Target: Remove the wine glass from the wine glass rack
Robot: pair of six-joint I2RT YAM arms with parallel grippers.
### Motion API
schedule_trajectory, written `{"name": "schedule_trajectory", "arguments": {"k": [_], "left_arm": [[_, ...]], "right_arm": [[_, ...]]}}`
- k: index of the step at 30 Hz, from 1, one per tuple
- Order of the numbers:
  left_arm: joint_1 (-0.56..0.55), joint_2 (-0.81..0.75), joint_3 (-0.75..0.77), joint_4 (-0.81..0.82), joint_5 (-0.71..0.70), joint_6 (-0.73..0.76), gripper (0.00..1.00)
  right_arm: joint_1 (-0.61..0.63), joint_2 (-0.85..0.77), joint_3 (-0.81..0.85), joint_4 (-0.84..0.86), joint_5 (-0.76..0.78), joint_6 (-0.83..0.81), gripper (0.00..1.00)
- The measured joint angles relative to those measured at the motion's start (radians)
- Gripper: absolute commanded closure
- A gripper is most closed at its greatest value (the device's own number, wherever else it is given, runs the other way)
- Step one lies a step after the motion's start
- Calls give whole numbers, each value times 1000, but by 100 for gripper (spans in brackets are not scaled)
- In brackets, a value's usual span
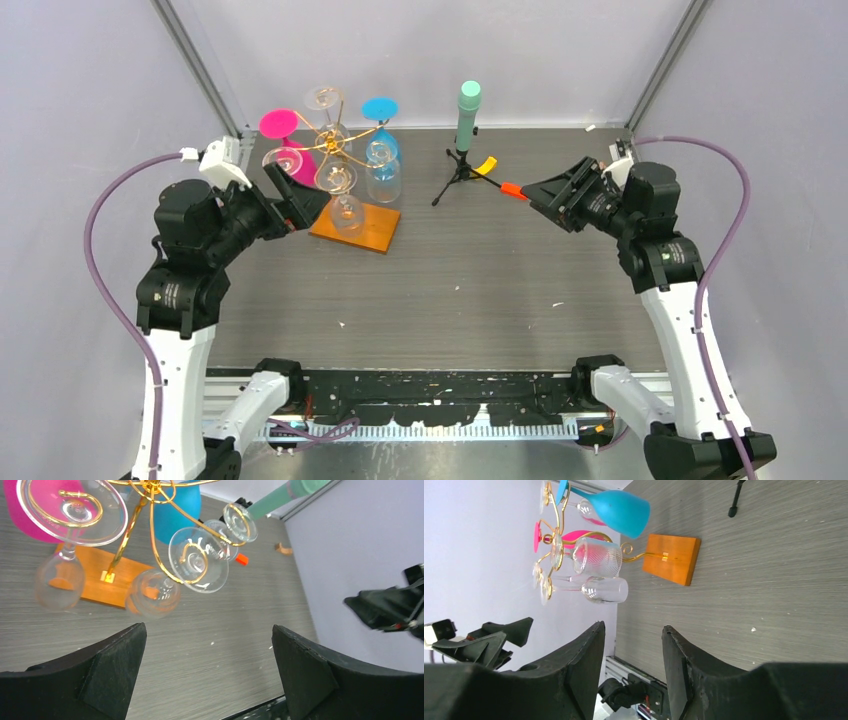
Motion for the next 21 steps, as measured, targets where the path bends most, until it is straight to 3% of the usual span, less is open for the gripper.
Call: {"name": "schedule_trajectory", "arguments": {"k": [5, 8, 10, 14, 21], "left_arm": [[0, 17, -12, 66, 0, -122, 18], [0, 23, -30, 98, -3, -172, 21], [0, 24, -42, 114, -15, -193, 21], [0, 41, -55, 131, -35, -199, 17], [0, 0, -57, 130, -122, -157, 7]], "right_arm": [[35, -37, -122, 164, -16, 136, 49], [80, -43, -161, 228, -4, 194, 50], [130, -42, -171, 261, 20, 220, 49], [283, -16, -172, 333, 89, 256, 38], [551, 144, -98, 371, 298, 272, 35]]}}
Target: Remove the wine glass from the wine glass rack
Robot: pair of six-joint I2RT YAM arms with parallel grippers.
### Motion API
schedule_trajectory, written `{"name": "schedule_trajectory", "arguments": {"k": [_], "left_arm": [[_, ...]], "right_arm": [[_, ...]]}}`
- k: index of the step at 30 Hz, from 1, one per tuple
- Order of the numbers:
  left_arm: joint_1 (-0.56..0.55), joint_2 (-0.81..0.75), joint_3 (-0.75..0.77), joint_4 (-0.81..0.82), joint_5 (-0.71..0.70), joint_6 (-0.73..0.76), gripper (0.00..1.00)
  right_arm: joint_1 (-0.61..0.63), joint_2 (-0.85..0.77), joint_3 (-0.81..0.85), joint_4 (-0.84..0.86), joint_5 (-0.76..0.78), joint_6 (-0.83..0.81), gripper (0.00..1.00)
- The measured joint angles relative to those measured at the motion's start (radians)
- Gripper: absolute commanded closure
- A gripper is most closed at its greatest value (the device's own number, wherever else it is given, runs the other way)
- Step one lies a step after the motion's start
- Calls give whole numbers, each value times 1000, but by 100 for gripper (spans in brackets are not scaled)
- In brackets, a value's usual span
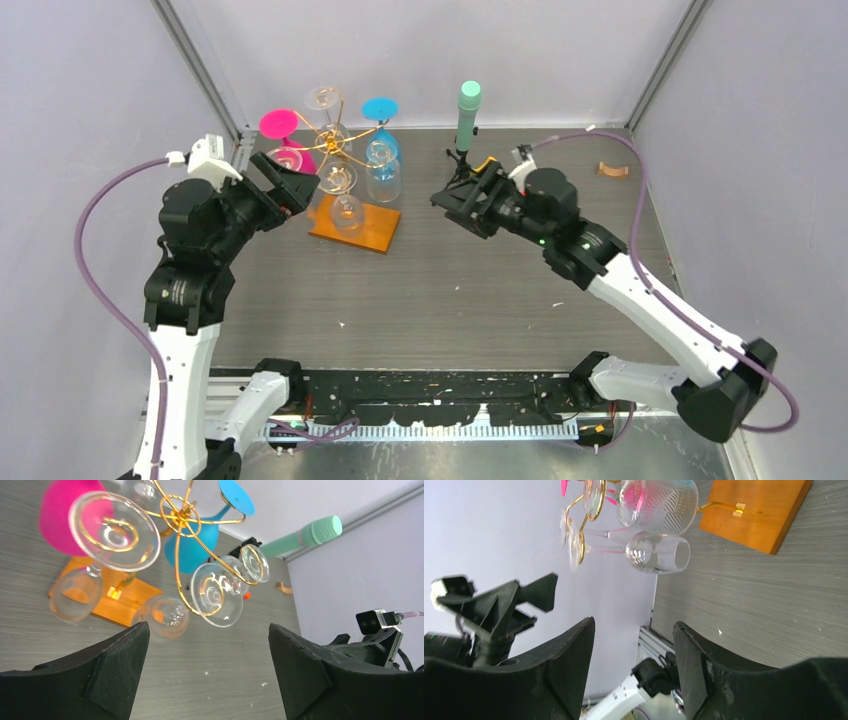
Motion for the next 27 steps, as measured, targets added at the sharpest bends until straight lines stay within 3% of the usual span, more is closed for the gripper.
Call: {"name": "schedule_trajectory", "arguments": {"k": [10, 17, 27], "left_arm": [[0, -108, -1, -20, -151, 94, 4], [0, -119, -1, -55, -209, 141, 2], [0, -120, -8, -65, -233, 170, 2]], "right_arm": [[208, 348, 324, 6, 265, 10, 33], [242, 490, 468, 10, 306, -13, 33], [249, 583, 566, -13, 312, -4, 44]]}}
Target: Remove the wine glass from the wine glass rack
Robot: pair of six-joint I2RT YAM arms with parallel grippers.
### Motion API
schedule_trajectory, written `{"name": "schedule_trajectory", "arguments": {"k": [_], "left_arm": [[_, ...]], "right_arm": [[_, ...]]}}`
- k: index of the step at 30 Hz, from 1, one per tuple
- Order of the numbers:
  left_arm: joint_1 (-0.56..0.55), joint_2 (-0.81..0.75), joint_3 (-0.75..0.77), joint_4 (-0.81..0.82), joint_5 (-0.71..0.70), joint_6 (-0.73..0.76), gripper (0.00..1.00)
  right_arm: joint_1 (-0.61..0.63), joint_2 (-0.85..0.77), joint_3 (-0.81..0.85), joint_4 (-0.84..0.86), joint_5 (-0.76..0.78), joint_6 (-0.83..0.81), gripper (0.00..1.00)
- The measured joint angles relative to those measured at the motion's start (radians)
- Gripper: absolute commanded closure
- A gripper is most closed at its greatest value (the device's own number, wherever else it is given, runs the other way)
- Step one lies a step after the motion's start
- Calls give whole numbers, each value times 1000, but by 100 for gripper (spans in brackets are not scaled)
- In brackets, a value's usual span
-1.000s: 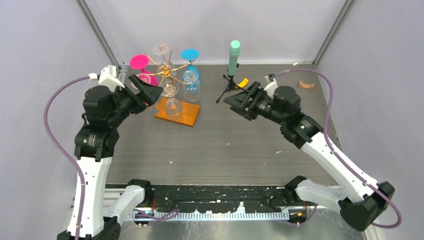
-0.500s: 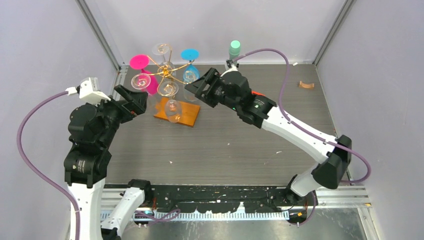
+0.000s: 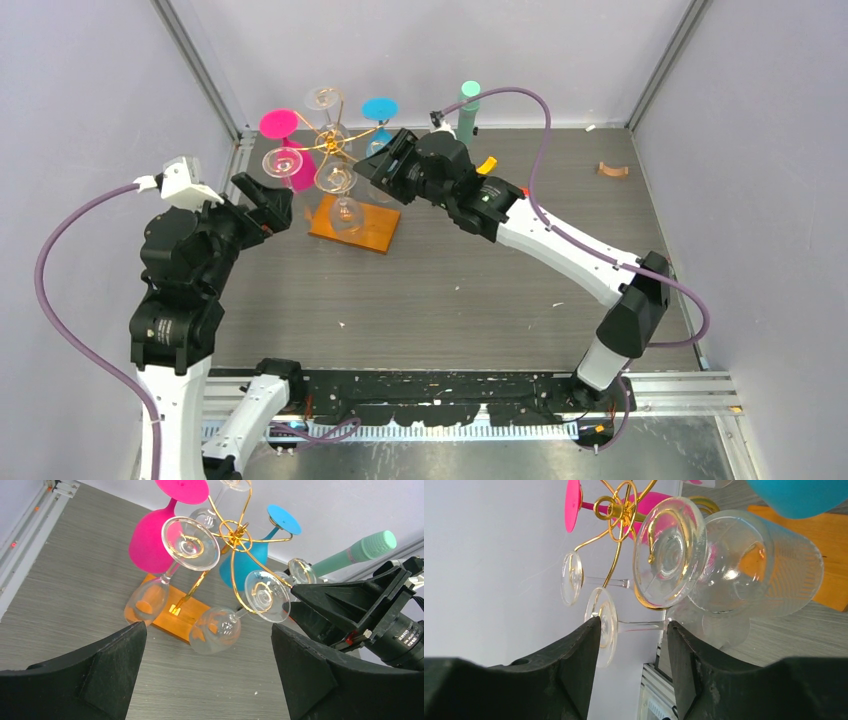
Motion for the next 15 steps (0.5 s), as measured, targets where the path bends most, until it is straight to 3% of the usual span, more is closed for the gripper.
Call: {"name": "schedule_trajectory", "arguments": {"k": [9, 15], "left_arm": [[-13, -17, -11, -12, -38, 32, 0], [-23, -31, -11, -13, -58, 48, 0]], "right_arm": [[25, 43, 10, 15, -21, 31, 43], [40, 43, 10, 43, -21, 46, 59]]}}
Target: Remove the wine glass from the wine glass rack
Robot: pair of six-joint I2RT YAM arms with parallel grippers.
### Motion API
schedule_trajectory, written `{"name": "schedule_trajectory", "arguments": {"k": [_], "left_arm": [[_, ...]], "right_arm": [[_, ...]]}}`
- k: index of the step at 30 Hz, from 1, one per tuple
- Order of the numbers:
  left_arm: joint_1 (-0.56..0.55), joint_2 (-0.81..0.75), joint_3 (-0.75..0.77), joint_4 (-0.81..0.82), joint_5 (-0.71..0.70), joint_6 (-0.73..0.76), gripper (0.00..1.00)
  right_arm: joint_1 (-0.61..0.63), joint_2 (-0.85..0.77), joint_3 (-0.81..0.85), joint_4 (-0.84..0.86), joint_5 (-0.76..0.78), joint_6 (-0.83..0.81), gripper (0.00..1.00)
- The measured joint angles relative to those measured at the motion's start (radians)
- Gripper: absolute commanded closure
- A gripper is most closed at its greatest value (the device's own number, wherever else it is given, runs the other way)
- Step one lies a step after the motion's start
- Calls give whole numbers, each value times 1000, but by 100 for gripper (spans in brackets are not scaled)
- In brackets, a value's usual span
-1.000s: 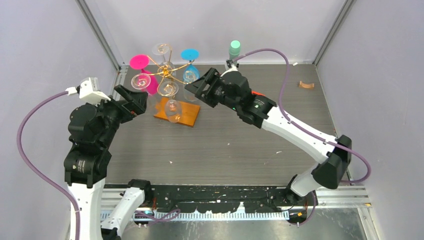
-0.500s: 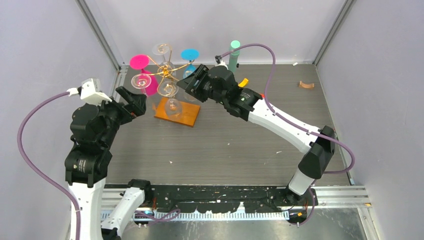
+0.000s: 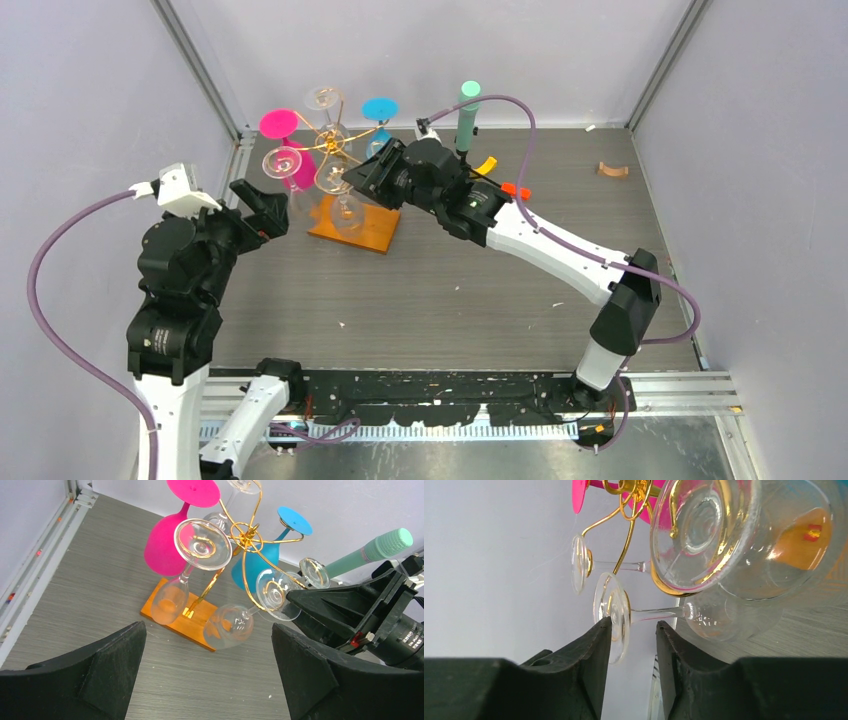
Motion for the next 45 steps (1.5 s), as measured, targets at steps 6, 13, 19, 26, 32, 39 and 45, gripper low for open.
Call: {"name": "schedule_trajectory", "arguments": {"k": [6, 13, 19, 26, 32, 39, 45], "left_arm": [[-6, -5, -3, -1, -16, 11, 0], [-15, -6, -7, -5, -26, 15, 0], [-18, -11, -8, -8, -35, 21, 0], [-20, -12, -10, -8, -43, 33, 0], [-23, -12, -10, -8, -51, 36, 0], [-23, -12, -10, -8, -58, 36, 0], [-23, -12, -10, -8, -59, 36, 0]], "right_arm": [[2, 4, 0, 9, 5, 11, 71], [3, 6, 0, 31, 11, 23, 81], [3, 7, 0, 57, 14, 38, 99], [3, 6, -3, 77, 19, 48, 100], [3, 6, -6, 84, 11, 59, 100], [7, 3, -21, 101, -9, 80, 100], [21, 2, -23, 104, -19, 83, 100]]}}
